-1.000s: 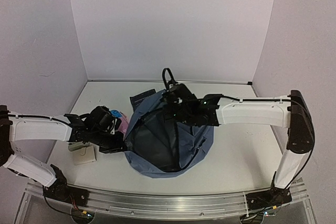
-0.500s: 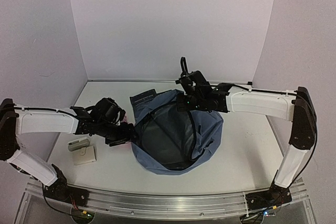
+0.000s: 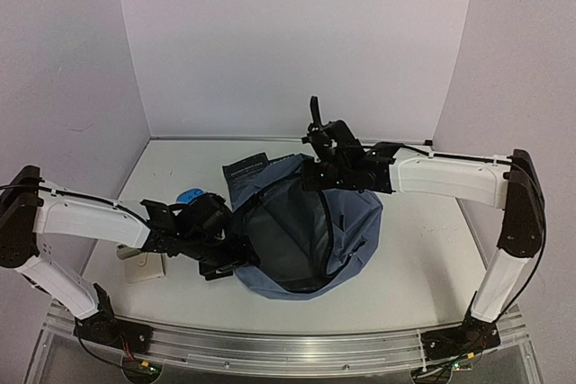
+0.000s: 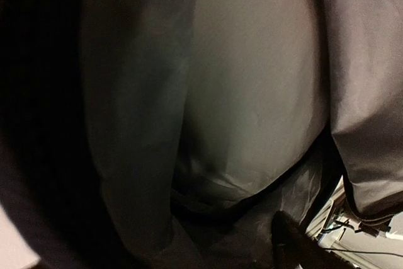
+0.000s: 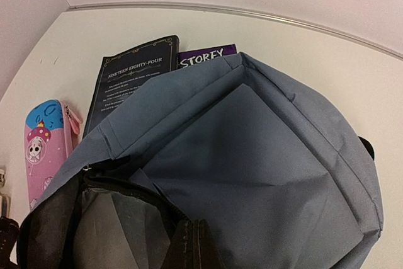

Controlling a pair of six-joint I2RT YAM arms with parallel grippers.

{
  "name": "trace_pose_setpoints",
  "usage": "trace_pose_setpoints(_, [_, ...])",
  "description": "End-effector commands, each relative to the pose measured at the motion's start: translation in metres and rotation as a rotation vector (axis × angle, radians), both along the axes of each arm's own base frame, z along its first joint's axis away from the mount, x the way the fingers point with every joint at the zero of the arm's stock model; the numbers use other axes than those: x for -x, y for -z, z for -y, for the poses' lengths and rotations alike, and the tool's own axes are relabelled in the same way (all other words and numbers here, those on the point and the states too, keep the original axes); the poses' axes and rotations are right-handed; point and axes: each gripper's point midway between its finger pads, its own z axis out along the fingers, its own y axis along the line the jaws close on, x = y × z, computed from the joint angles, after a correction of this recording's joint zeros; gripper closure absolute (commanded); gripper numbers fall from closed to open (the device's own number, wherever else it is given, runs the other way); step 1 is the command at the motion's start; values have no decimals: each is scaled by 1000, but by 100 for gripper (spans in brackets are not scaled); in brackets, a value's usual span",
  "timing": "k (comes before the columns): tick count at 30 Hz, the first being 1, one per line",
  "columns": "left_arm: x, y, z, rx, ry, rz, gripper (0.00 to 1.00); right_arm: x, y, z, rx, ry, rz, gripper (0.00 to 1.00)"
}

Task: Pack the student bag
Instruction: Adjust the student bag at the center of the board.

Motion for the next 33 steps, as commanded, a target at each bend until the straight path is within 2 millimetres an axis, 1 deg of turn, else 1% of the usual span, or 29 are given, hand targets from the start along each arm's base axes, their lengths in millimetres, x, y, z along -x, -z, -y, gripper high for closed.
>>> trace_pose_setpoints(1, [-9, 6, 2, -20, -53, 6, 41, 1, -56, 16, -76, 43, 101, 100])
trace_pose_setpoints(2, [-11, 7, 2, -41, -41, 10, 56, 4, -59, 21, -81, 46, 101, 100])
trace_pose_setpoints(3, [-12, 9, 2, -66, -28, 13, 67, 9, -63, 27, -88, 54, 104, 100])
trace_pose_setpoints(4, [-13, 10, 3, -85, -9, 18, 75, 14, -66, 34, -91, 59, 104, 100])
trace_pose_setpoints(7, [-16, 10, 12, -98, 66, 53, 95, 31, -69, 54, -89, 62, 90, 100])
trace_pose_setpoints(8, [-16, 9, 17, -91, 106, 67, 98, 37, -66, 59, -82, 54, 72, 100])
trace_pose_setpoints(10, [-17, 5, 29, -86, 212, 110, 100, 49, -64, 67, -80, 33, 45, 100])
trace_pose_setpoints(12, [-14, 1, 42, -67, 322, 126, 100, 62, -61, 73, -74, 5, 7, 100])
trace_pose_setpoints(14, [-11, -2, 56, -49, 440, 146, 100, 75, -62, 80, -76, -21, -21, 100])
trace_pose_setpoints(16, [0, -3, 68, -10, 549, 129, 100, 89, -61, 83, -76, -60, -69, 100])
trace_pose_setpoints(18, [5, 0, 72, 0, 614, 119, 100, 99, -62, 88, -82, -75, -98, 100])
trace_pose_setpoints(20, [9, 3, 70, -16, 644, 110, 100, 102, -64, 98, -74, -45, -95, 100])
trace_pose_setpoints(24, [8, 10, 51, -101, 647, 114, 100, 89, -63, 137, 29, 143, -21, 100])
trace_pose_setpoints(26, [9, 10, 42, -129, 649, 119, 100, 80, -61, 147, 80, 205, 16, 100])
trace_pose_setpoints(29, [12, 6, 31, -153, 656, 137, 100, 63, -51, 146, 154, 253, 47, 100])
trace_pose_setpoints(33, [10, -7, 21, -165, 656, 190, 100, 32, -26, 133, 210, 270, 49, 100])
